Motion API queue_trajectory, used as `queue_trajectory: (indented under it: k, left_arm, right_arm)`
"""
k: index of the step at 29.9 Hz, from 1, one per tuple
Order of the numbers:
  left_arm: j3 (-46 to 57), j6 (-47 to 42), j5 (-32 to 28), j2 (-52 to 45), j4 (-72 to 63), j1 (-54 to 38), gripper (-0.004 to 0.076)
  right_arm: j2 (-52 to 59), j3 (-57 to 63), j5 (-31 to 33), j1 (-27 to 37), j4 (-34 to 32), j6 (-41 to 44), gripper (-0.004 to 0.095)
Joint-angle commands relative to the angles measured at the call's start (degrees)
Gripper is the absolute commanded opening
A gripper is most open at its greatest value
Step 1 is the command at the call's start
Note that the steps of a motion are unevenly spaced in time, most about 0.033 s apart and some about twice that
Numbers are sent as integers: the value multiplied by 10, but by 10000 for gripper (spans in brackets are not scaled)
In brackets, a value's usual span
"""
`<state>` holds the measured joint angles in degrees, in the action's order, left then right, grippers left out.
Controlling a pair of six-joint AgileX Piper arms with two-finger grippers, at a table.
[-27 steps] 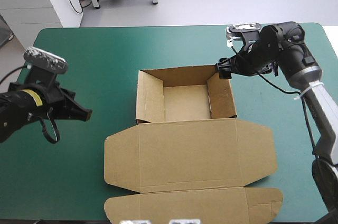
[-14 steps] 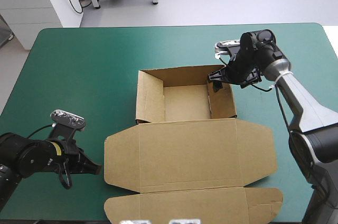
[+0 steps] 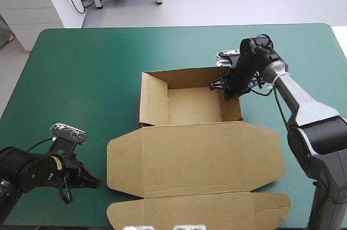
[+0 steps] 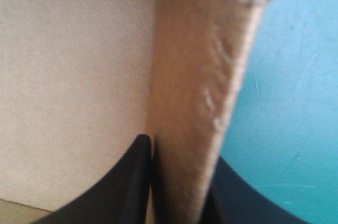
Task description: Fold the box
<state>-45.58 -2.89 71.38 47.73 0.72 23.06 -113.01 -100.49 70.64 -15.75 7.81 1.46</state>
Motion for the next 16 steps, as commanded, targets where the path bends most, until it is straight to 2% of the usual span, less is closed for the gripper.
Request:
queue_trajectory:
  k: [1,8,16]
  left_arm:
    - [-15,-3,25,-3,15,1,-8]
    - [-15,-8,25,-4,10,1,-8]
    - [-16,-7,3,-8,10,1,-8]
  right_arm:
    - [32,-14,6,-1,-11,-8,-3]
    - [32,-45,-12,33,-64,4,-19]
    - [32,-158,-45,172,-140,20,-20]
